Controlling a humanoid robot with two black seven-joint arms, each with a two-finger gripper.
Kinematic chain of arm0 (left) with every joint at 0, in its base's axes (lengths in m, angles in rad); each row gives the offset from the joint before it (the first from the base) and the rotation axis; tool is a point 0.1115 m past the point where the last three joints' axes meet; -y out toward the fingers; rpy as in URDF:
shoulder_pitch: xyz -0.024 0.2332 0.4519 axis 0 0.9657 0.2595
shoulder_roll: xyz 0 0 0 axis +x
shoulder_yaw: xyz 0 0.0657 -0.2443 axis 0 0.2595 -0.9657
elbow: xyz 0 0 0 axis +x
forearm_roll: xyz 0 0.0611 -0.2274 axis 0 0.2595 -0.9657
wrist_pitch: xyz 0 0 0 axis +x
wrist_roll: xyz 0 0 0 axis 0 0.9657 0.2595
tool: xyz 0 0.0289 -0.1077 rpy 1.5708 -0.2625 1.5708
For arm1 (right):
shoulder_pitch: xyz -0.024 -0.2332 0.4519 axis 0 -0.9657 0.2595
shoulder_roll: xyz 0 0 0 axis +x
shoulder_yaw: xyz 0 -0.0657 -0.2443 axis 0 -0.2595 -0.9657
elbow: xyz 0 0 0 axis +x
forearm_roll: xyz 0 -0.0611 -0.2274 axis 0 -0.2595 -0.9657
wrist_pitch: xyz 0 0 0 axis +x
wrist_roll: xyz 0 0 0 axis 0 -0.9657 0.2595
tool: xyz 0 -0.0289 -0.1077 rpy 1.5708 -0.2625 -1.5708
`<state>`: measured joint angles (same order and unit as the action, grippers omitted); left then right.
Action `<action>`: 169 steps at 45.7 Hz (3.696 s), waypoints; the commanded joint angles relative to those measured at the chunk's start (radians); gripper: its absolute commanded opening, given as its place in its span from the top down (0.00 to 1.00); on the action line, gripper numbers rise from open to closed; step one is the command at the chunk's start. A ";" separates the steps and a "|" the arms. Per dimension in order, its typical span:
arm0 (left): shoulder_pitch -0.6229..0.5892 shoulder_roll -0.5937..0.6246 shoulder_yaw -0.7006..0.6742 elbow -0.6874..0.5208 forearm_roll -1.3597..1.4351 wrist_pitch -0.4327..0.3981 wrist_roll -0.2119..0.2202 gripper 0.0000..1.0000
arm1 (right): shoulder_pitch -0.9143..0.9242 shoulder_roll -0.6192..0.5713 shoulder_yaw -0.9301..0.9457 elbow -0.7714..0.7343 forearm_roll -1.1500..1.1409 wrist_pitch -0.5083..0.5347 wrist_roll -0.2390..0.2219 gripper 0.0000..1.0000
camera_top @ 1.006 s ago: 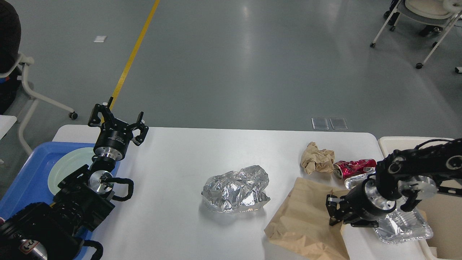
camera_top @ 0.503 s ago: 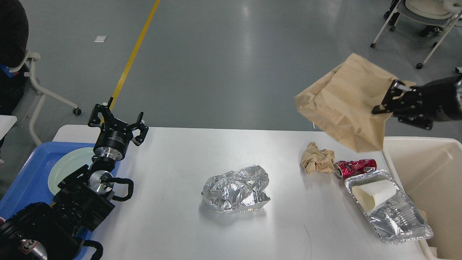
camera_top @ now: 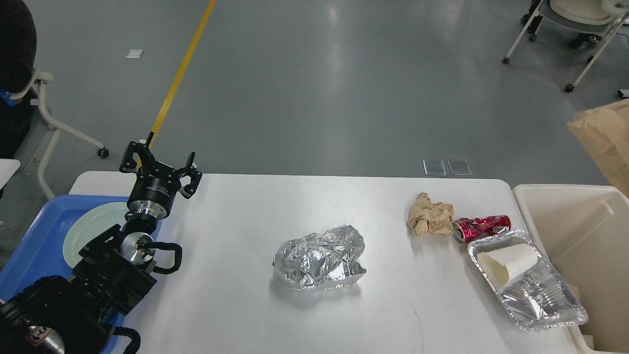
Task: Tidy desktop
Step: 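Lift the paper bag and drop it into the white bin, then move the right gripper over the crumpled aluminium foil, then grasp the crumpled foil with the right gripper, then lift the foil and drop it into the white bin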
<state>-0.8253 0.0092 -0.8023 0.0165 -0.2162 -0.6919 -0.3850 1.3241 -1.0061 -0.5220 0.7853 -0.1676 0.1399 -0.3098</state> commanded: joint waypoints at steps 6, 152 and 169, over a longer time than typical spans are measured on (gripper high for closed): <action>0.000 0.000 0.000 0.000 0.000 0.000 0.000 0.03 | -0.311 0.194 -0.003 -0.227 0.000 -0.115 0.000 0.31; 0.002 0.000 0.000 0.000 0.000 -0.001 0.000 0.03 | -0.111 1.167 -0.187 -0.001 -0.056 -0.003 -0.022 1.00; 0.000 0.000 0.000 0.000 0.000 0.000 0.000 0.03 | -0.010 1.040 -0.116 0.196 -0.055 -0.014 -0.022 1.00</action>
<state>-0.8251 0.0092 -0.8023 0.0171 -0.2164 -0.6924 -0.3850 1.2525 0.1058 -0.6867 0.8856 -0.2236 0.1325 -0.3314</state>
